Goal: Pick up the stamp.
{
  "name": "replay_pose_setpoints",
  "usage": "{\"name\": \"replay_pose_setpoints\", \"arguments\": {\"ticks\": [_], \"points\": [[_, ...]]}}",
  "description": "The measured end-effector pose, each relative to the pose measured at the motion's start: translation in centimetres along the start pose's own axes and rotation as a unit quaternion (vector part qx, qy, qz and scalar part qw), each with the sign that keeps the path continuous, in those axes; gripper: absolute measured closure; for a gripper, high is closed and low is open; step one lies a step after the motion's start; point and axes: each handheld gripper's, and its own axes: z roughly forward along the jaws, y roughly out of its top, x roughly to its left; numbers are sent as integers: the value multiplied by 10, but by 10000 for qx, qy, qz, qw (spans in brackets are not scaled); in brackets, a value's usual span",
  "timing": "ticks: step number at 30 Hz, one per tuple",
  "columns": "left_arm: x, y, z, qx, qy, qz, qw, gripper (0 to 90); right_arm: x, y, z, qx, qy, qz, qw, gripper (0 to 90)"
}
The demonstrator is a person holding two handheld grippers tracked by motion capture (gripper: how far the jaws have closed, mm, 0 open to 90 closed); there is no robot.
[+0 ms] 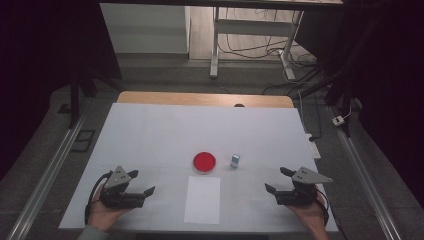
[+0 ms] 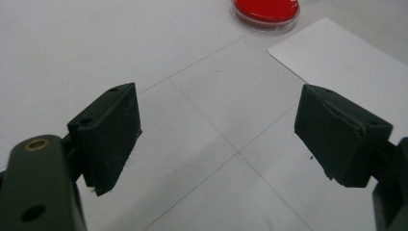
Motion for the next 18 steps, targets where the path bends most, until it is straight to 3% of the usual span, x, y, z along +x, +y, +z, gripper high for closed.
{"name": "replay_pose_setpoints", "arguments": {"ticks": [6,9,14,18], "points": [[4,-1,1,-23,65,-164,9998,169,-4,-5,-6,-81,21,97,9999,197],[4,-3,0,-30,95,-68,9999,176,-10,-4,-7,-159,95,299,9994,206],[6,-3,2,3,108,42,9999,176,-7,-3,-9,-139,67,254,9996,212],[2,-2,-2,-129,63,141,9998,179,-4,-3,-11,-154,30,206,9997,215]]}}
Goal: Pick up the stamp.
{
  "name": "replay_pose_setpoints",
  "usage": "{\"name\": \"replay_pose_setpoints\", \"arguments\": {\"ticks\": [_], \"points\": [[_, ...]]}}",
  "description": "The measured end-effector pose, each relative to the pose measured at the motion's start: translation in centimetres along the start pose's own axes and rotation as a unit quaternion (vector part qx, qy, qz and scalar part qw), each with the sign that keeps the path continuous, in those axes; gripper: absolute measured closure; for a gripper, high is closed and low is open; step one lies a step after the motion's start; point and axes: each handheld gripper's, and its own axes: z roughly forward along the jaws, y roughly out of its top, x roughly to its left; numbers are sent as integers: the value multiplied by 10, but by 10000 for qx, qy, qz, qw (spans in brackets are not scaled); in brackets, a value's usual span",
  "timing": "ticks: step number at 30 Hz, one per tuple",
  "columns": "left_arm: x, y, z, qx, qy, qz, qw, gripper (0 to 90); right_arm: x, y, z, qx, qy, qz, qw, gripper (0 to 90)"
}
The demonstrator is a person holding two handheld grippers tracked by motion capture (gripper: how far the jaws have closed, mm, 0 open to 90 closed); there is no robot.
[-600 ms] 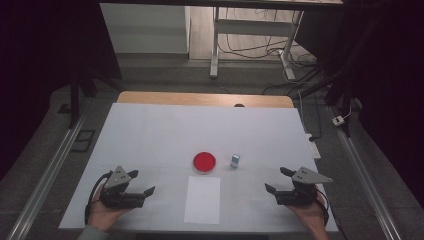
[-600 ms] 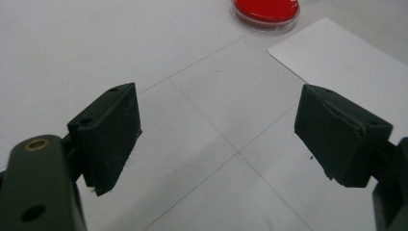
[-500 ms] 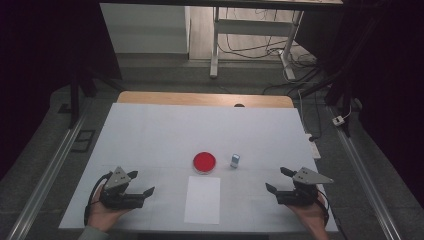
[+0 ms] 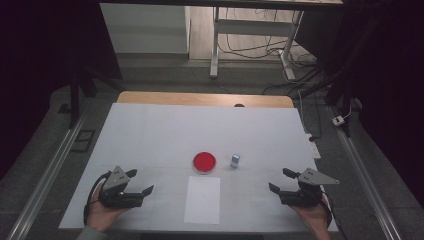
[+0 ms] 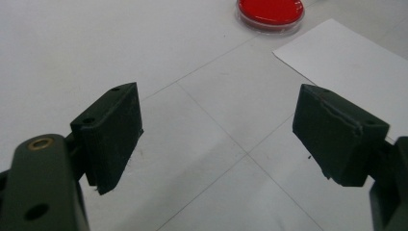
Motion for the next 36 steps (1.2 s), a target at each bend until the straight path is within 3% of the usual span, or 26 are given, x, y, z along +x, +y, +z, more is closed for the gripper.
{"name": "replay_pose_setpoints", "arguments": {"ticks": [18,21,27,36], "points": [[3,2,1,4,-103,3,9999,179,3,1,7,89,-17,-64,9999,231],[5,2,3,16,-99,-110,9999,179,3,1,10,49,30,-63,10000,230],[2,5,-1,-14,1,-96,10000,179,3,0,13,-116,60,0,9999,227],[0,6,-1,-49,-11,-42,10000,182,8,9,15,76,24,-16,10000,255]]}}
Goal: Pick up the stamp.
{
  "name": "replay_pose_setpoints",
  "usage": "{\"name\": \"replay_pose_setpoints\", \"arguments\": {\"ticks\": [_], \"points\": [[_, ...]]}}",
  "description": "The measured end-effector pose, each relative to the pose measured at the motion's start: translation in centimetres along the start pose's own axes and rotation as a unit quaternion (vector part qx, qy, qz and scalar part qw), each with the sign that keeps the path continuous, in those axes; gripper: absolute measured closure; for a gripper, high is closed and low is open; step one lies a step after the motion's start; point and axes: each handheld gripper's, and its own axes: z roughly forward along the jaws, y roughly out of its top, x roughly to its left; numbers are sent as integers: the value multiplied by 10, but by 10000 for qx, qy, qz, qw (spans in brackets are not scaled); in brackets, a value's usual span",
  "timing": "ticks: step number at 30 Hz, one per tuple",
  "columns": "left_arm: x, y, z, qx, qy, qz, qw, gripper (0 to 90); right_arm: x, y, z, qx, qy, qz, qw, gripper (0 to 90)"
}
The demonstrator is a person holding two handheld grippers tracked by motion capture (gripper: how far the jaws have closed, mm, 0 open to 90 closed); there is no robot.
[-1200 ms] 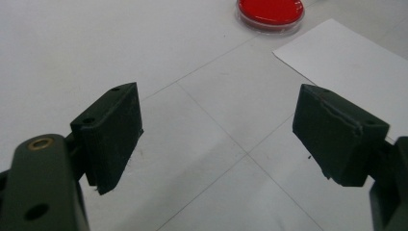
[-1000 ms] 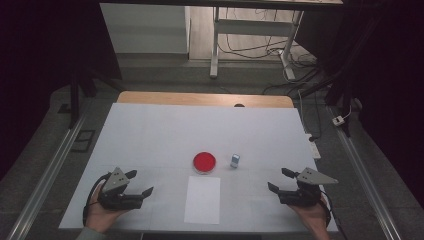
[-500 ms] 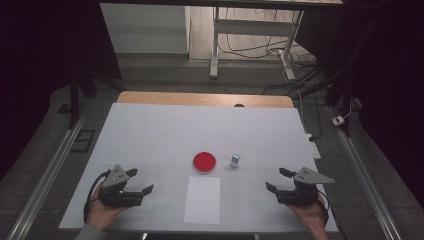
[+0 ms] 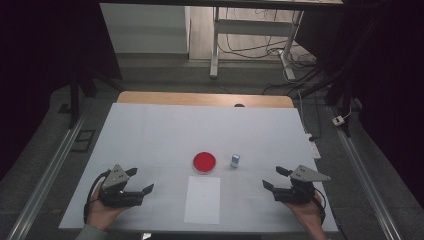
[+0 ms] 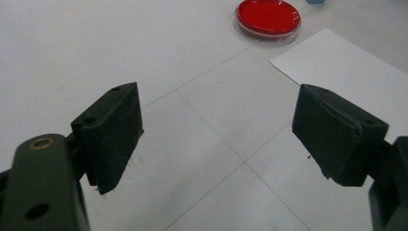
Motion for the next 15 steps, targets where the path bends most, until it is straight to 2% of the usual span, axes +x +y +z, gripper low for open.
{"name": "replay_pose_setpoints", "arguments": {"ticks": [5,9,15], "points": [[1,-2,3,66,3,116,9999,185,4,6,1,17,-77,-59,10000,262],[2,0,3,13,-36,44,10000,186,7,10,3,13,-77,-58,10000,274],[2,2,7,49,-59,80,9999,186,7,16,14,88,-53,-30,9999,277]]}}
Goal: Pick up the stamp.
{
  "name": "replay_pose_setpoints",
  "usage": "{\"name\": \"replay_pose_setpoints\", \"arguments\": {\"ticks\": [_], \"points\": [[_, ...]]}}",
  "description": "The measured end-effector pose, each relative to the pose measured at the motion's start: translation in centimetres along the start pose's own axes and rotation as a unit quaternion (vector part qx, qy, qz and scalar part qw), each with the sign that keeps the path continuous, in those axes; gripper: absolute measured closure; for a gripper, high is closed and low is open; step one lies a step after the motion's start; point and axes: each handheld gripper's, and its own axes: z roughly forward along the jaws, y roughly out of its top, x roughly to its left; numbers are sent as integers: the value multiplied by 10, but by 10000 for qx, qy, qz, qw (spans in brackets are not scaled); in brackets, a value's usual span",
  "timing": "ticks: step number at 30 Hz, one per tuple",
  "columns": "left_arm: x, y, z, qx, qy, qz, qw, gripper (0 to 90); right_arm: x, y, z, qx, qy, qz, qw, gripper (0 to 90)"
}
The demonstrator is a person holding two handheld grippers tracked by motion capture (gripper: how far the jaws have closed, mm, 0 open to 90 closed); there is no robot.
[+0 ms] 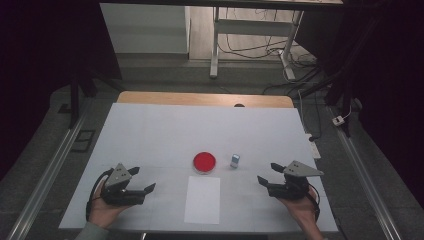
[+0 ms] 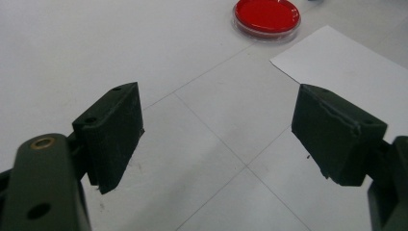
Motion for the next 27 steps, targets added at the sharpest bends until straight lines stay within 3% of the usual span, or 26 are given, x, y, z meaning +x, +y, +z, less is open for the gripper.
{"name": "replay_pose_setpoints", "arguments": {"ticks": [4,27], "points": [[0,0,2,46,-32,10,10000,186,1,5,7,13,4,45,10000,277],[2,-2,2,53,-37,-50,10000,189,19,31,38,201,197,-249,9993,272]]}}
